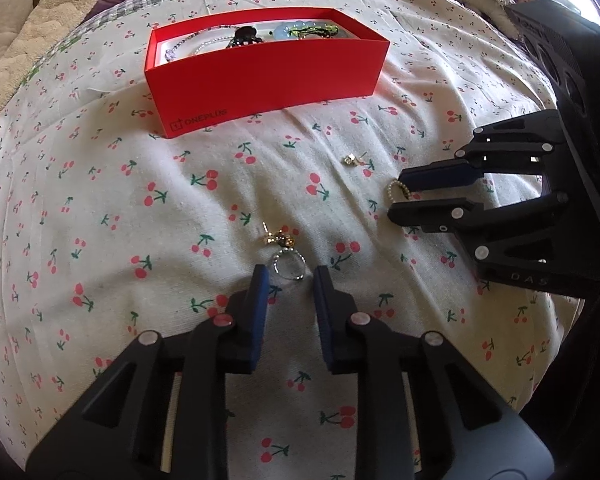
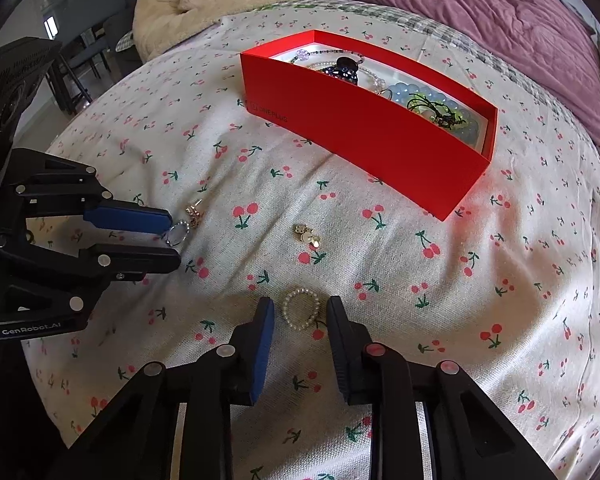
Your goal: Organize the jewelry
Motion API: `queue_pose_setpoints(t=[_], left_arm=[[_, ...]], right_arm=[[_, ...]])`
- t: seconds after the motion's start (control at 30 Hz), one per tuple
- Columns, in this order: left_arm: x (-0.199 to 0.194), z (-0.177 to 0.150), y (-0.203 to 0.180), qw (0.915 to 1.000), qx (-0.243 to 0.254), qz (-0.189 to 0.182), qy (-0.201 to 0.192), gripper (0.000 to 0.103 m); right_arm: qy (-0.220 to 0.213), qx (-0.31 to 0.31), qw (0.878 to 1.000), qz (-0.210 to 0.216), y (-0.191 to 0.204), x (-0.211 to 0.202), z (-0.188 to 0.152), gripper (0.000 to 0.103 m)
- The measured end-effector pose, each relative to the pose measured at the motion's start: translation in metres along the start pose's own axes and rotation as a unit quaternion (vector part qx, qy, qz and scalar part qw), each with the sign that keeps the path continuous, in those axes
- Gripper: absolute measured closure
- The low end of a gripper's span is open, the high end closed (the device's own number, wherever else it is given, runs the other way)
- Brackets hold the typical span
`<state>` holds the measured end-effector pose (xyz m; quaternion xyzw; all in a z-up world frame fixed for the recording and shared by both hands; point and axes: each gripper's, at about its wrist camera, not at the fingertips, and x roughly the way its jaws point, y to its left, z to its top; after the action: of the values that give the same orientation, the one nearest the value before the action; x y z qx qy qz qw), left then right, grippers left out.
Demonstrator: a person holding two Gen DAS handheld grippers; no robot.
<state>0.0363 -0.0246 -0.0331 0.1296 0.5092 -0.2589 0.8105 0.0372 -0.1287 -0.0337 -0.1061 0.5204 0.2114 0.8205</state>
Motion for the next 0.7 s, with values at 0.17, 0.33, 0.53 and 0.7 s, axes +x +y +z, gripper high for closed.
queue_pose_setpoints(t=[0.17,0.33,0.53,0.7], left_arm=[[-0.001,0.000,0.000,1.0000,0.000,0.002,-0.001,0.093],[-0.003,0.000,-0.002,1.0000,0.007,0.005,-0.003,0.098],[-0.008,0.001,0.000,1.0000,0.004,0.004,-0.008,0.099],[-0.016,0.002,0.002,0.9999,0.002,0.000,-0.017,0.100]], right_arm=[[0.000,-0.012,1.000,-0.002,0.005,0.000,0.001,0.092],[-0.002,-0.016,1.000,-0.002,0.006,-0.001,0.002,0.095],[-0.009,-0.014,1.000,0.000,0.007,-0.007,0.002,0.097],[-0.022,-0.007,1.000,0.007,0.004,-0.019,0.004,0.097]])
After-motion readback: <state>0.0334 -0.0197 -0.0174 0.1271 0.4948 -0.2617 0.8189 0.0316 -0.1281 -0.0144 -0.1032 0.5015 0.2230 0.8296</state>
